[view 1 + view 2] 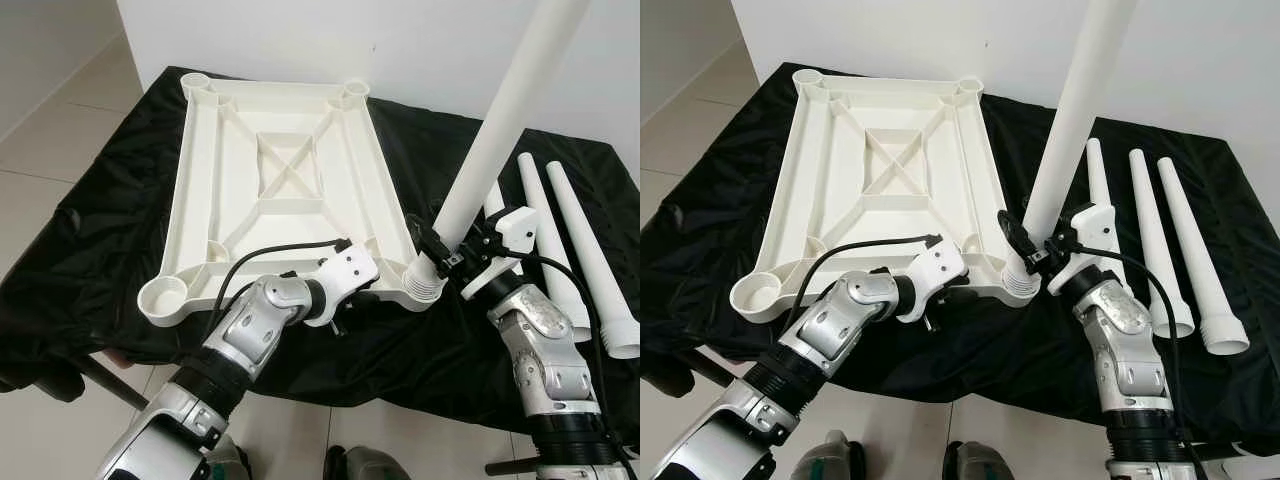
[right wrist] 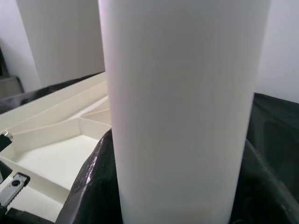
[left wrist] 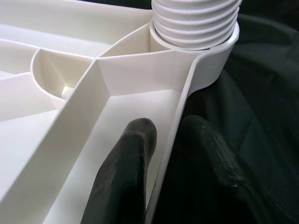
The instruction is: Building children table
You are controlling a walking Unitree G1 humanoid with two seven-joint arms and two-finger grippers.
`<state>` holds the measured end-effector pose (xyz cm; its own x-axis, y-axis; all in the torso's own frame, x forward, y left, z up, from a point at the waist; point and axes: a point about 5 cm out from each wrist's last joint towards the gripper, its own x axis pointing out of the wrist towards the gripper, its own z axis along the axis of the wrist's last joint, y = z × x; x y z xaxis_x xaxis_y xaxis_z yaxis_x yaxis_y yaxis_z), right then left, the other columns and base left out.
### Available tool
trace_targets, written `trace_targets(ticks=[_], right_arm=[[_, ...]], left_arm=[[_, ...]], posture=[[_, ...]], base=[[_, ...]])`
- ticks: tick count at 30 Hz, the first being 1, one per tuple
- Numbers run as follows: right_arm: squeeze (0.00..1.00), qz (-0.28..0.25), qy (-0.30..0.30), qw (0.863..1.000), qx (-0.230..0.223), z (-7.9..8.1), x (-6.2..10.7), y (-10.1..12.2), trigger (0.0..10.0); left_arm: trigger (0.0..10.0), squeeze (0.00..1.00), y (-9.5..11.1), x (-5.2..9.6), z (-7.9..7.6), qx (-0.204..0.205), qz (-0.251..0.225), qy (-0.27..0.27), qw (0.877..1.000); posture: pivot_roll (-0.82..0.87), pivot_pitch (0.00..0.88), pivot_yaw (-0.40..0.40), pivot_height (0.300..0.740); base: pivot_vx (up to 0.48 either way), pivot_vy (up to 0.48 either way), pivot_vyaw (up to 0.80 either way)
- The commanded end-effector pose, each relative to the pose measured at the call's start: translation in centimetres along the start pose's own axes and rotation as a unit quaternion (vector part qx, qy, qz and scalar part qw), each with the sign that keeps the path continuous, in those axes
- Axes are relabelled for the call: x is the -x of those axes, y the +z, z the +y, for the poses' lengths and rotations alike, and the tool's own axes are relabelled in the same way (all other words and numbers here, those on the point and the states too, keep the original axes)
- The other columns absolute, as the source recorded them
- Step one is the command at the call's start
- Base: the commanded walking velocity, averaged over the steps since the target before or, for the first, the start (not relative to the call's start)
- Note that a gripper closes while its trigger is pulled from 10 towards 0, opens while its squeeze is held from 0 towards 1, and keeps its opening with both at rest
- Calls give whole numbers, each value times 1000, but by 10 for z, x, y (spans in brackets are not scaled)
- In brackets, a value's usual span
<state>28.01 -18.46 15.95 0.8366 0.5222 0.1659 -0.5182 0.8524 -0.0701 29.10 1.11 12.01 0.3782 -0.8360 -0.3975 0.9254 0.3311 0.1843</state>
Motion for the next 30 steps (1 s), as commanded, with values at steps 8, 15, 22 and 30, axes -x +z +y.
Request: trace_targets(ticks=[8,15,22,30], right_arm=[[0,89,-23,993,-74,5,20,-47,10000],[0,79,-18,994,-69,10,24,-47,10000],[0,71,-19,995,-64,14,30,-46,10000],[0,73,-40,994,-66,12,35,-49,10000]], left_arm=[[10000,0,16,1,3,-25,-26,19,999],[10000,0,16,1,3,-25,-26,19,999],[10000,0,17,2,3,-24,-27,20,999],[10000,0,19,2,4,-24,-29,21,999]], posture=[[-44,33,-53,740],[-47,43,-51,740],[-50,48,-49,740],[-49,59,-45,740]], base=[[0,0,0],[0,0,0],[0,0,0],[0,0,0]])
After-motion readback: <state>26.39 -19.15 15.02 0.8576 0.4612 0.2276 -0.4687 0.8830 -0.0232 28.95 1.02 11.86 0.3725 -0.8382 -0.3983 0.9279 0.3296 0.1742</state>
